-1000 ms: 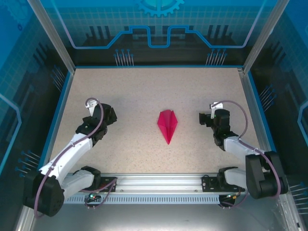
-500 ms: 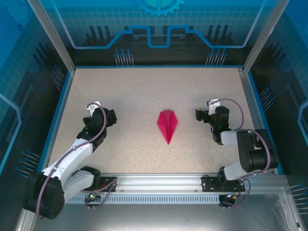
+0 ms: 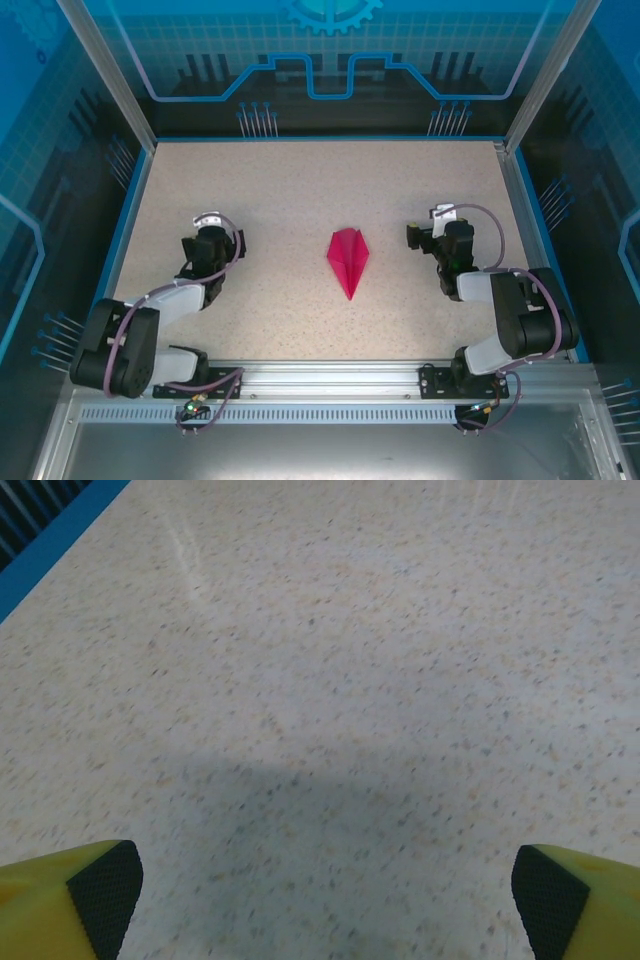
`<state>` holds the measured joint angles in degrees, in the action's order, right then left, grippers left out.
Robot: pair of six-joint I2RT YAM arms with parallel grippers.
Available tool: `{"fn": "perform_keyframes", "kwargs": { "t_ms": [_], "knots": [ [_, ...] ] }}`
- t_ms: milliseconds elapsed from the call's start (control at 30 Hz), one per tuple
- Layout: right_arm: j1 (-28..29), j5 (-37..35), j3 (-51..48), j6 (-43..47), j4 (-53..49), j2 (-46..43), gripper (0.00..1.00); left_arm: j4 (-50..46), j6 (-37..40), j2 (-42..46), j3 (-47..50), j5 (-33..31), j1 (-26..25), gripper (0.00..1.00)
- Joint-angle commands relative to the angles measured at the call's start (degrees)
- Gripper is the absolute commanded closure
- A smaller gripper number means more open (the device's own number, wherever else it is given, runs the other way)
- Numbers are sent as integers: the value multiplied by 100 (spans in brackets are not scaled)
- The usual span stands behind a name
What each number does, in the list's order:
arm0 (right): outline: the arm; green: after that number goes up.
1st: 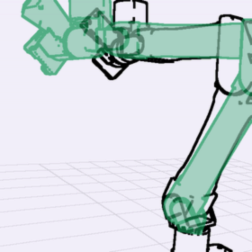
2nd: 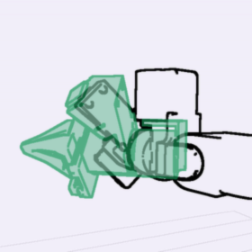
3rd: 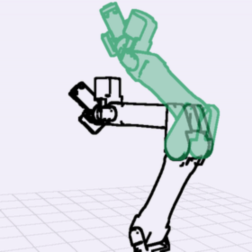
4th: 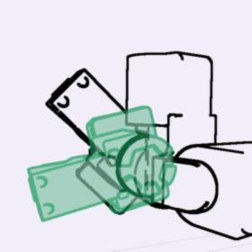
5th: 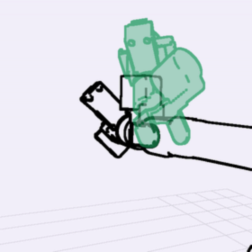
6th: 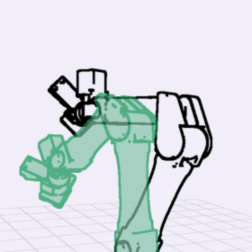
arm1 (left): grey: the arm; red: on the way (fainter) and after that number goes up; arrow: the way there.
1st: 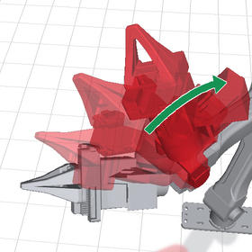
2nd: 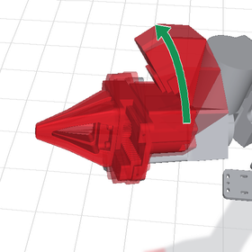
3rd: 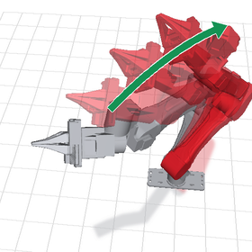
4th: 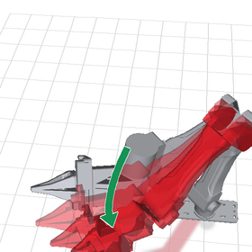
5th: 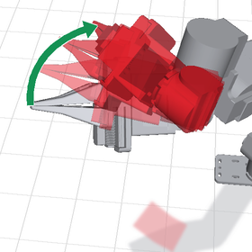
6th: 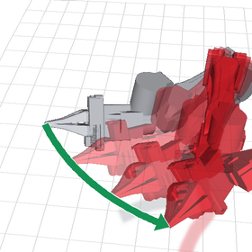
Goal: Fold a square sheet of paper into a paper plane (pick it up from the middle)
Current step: Reset both arms
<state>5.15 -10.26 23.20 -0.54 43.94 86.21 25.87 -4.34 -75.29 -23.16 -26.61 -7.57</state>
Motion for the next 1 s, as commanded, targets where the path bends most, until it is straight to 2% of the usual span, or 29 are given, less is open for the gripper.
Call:
{"fn": "perform_keyframes", "kwargs": {
  "t_ms": [0, 167, 233, 267, 367, 500, 967],
  "knots": [
    [-14, -47, 64, -6, 88, -19, 1, 1262, 281, -255, 18, 912, 368, 1],
    [-17, -37, 60, -5, 88, -17, 1, 1888, 432, -1051, -72, 1737, 527, 1],
    [-26, -32, 70, -5, 88, -17, 1, 2082, 435, -1090, 74, 1867, 575, 2],
    [-19, -35, 64, 1, 84, -17, 1, 2397, 451, -1198, 135, 1847, 573, 2],
    [-28, -31, 62, -3, 81, -17, 1, 2028, 336, -1156, -5, 1813, 634, 1],
    [-22, -29, 66, -5, 79, -18, 0, 2107, 285, -1161, 30, 1557, 610, 2],
    [-14, -33, 62, 1, 86, -17, 1, 2102, 293, -1157, 24, 1590, 608, 1]
  ]
}}
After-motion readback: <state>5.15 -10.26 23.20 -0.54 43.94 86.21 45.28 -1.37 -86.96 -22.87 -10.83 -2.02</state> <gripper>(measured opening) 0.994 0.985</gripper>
